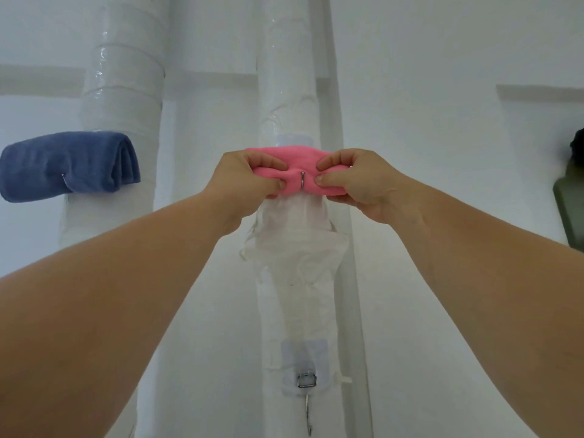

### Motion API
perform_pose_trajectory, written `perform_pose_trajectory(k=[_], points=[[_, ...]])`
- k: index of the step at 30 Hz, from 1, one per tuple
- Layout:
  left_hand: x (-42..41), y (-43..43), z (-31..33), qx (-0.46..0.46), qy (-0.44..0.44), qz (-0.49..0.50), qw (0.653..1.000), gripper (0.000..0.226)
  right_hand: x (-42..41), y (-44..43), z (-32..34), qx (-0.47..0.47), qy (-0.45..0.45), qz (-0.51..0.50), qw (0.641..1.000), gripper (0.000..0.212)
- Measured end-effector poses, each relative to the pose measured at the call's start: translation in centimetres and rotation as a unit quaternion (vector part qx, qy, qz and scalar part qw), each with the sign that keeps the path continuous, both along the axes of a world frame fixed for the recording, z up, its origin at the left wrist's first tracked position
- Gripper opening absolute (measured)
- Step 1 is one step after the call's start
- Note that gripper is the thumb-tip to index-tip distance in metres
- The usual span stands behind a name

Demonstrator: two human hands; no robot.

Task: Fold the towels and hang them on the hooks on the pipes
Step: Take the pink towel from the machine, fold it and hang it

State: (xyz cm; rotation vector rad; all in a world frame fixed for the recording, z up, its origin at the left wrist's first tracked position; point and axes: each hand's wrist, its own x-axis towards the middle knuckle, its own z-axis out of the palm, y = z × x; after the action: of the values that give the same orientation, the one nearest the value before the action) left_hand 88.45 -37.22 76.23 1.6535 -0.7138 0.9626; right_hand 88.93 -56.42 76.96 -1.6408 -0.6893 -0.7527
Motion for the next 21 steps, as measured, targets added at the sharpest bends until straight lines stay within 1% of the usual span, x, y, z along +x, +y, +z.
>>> perform_pose_trajectory(k=[2,3,4,5,6,7,8,9,11,12,13,14,16,18,21], points=[[0.0,-0.2,0.0,-0.018,0.013,-0.005,1.0,0.009,-0.2,0.2,0.2,-0.013,-0.01,-0.044,0.999,0.018],[-0.1,-0.3,0.1,-0.023,0.006,0.017,1.0,0.01,-0.3,0.5,0.2,-0.033,-0.032,-0.1,0.994,0.015],[0.1,-0.5,0.2,-0.014,-0.018,0.069,0.997,0.014,-0.3,0.9,0.1,-0.069,-0.063,-0.18,0.979,0.011],[0.3,-0.6,0.3,0.018,-0.067,0.158,0.985,0.015,-0.3,1.2,-0.1,-0.117,-0.1,-0.274,0.949,0.009],[0.4,-0.7,0.2,0.069,-0.131,0.266,0.953,0.015,-0.1,1.5,-0.5,-0.165,-0.146,-0.368,0.903,0.016],[0.5,-0.8,0.0,0.124,-0.191,0.357,0.906,0.018,0.4,1.5,-1.0,-0.197,-0.201,-0.433,0.856,0.027],[0.5,-0.9,-0.3,0.172,-0.229,0.408,0.867,0.029,0.7,1.5,-1.4,-0.21,-0.254,-0.46,0.825,0.037],[0.6,-1.0,-0.6,0.218,-0.241,0.431,0.842,0.042,1.1,1.4,-1.7,-0.217,-0.29,-0.459,0.812,0.045],[1.0,-1.0,-1.2,0.28,-0.242,0.453,0.811,0.064,1.6,1.2,-2.1,-0.255,-0.304,-0.449,0.801,0.058],[1.4,-1.0,-1.5,0.292,-0.237,0.453,0.808,0.068,1.9,1.1,-2.2,-0.281,-0.296,-0.454,0.792,0.06],[1.9,-1.0,-1.9,0.291,-0.232,0.445,0.815,0.069,2.3,1.0,-2.4,-0.296,-0.287,-0.457,0.788,0.06],[2.4,-1.0,-2.2,0.28,-0.226,0.428,0.829,0.068,2.6,0.9,-2.5,-0.3,-0.28,-0.452,0.792,0.06],[3.3,-1.0,-2.7,0.263,-0.207,0.394,0.856,0.064,3.0,0.9,-2.8,-0.296,-0.269,-0.42,0.814,0.062],[4.2,-1.0,-3.0,0.269,-0.199,0.38,0.862,0.069,3.5,0.9,-3.1,-0.295,-0.261,-0.381,0.836,0.069],[5.2,-0.5,-2.8,0.286,-0.209,0.365,0.861,0.077,4.7,1.0,-3.4,-0.29,-0.259,-0.342,0.856,0.084]])
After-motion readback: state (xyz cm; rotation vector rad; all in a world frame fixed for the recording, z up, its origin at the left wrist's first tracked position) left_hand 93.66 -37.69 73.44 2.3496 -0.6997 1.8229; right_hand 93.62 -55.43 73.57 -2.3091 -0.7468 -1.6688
